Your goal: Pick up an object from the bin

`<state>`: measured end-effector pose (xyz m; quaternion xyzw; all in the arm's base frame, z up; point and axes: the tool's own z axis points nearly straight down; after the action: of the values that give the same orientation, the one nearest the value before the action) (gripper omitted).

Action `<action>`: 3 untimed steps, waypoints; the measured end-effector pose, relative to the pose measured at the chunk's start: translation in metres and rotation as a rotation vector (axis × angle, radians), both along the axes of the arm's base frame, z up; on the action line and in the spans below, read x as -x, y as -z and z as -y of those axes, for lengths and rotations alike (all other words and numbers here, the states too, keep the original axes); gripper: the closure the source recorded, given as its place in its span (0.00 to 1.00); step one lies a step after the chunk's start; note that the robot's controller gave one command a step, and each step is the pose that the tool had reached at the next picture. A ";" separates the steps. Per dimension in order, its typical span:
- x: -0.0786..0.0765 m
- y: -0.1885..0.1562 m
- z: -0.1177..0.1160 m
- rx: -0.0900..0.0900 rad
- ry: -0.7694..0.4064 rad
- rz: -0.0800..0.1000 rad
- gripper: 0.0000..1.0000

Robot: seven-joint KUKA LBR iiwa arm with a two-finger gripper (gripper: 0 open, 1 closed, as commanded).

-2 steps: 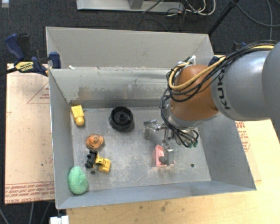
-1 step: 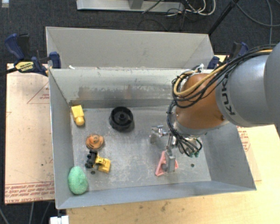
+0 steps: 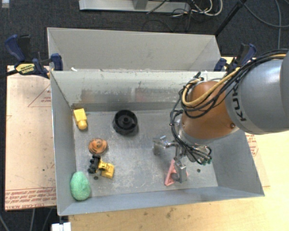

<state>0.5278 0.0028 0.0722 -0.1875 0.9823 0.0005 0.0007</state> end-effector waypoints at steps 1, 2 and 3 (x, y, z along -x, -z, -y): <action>-0.002 0.000 0.000 -0.001 -0.127 0.001 0.00; 0.035 0.000 0.020 0.000 -0.408 0.008 1.00; 0.038 0.000 0.021 0.000 -0.408 0.005 1.00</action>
Offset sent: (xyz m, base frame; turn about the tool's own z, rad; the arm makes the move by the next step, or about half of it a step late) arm -0.0398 -0.0225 -0.0022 -0.4107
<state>0.4902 -0.0185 0.0717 -0.3825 0.9240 -0.0001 0.0031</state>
